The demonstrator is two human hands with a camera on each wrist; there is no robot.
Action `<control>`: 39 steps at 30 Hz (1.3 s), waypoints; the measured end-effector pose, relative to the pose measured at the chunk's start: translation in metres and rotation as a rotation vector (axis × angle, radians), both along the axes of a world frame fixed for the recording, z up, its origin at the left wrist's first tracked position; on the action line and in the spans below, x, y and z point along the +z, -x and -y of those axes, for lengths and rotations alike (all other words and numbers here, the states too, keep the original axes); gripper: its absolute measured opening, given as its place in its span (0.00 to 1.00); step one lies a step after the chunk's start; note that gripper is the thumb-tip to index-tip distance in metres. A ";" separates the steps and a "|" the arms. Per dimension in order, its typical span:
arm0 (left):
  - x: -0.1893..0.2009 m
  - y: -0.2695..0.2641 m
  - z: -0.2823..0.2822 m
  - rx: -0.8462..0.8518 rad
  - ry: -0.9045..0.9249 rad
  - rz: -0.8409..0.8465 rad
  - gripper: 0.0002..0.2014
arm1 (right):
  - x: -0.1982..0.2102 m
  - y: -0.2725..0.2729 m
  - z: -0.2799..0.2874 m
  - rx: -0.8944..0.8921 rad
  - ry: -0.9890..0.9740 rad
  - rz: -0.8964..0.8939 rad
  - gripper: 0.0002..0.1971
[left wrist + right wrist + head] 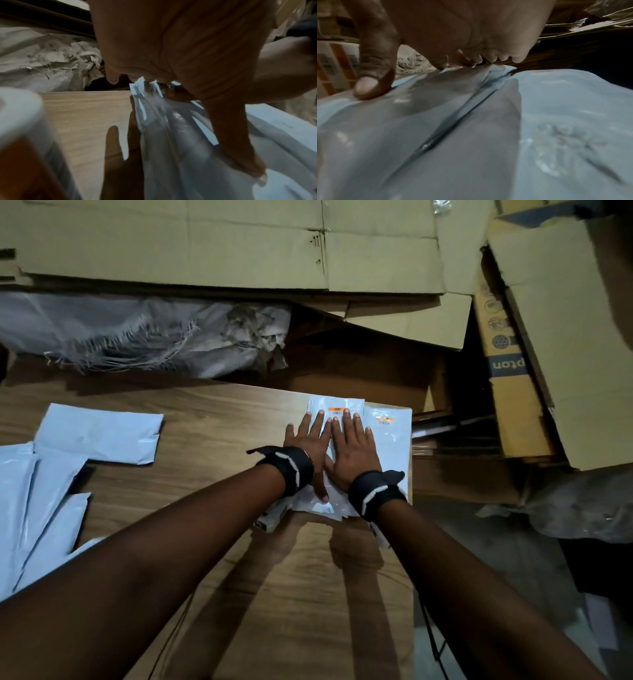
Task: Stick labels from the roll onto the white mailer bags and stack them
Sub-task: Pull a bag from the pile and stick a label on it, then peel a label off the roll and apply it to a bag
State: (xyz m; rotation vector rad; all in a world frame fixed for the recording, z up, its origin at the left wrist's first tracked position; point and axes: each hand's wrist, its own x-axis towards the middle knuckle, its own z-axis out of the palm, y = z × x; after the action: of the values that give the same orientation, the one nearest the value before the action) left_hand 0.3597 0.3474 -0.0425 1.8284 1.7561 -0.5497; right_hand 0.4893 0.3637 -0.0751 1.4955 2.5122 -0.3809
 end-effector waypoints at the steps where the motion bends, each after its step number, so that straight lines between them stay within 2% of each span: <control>1: -0.002 0.000 -0.001 0.003 0.009 0.009 0.83 | -0.004 0.000 -0.001 0.001 0.011 0.021 0.42; 6: -0.009 0.002 -0.002 0.011 0.031 0.067 0.84 | -0.017 -0.004 -0.004 -0.002 0.046 0.032 0.43; 13: -0.010 -0.001 -0.001 -0.001 0.032 0.061 0.82 | -0.019 -0.004 -0.005 -0.003 0.063 0.016 0.44; 18: 0.005 0.001 0.001 0.014 0.013 0.101 0.83 | -0.007 -0.006 0.003 -0.022 0.025 -0.110 0.41; 20: 0.016 0.007 0.010 0.025 -0.058 0.131 0.78 | 0.004 -0.008 0.011 -0.041 -0.051 -0.178 0.40; 24: 0.035 0.024 0.040 0.075 -0.295 0.058 0.54 | 0.023 -0.011 0.030 -0.090 -0.190 -0.269 0.36; 26: 0.038 0.031 0.056 0.087 -0.441 0.017 0.47 | 0.032 -0.010 0.038 -0.097 -0.219 -0.268 0.36; 29: 0.039 0.040 0.082 0.111 -0.563 0.014 0.44 | 0.043 -0.002 0.054 -0.079 -0.236 -0.263 0.36; 33: 0.036 0.058 0.123 0.226 -0.668 0.037 0.43 | 0.056 0.022 0.085 -0.010 -0.232 -0.336 0.37; 39: 0.036 0.115 0.193 0.359 -0.744 0.027 0.45 | 0.065 0.095 0.147 0.141 -0.175 -0.465 0.35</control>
State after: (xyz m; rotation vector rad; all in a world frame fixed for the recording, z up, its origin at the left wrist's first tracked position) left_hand 0.2446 0.1544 -0.0063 1.8563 2.3970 0.3194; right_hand 0.3941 0.2167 -0.0096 1.4060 3.0627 -0.5531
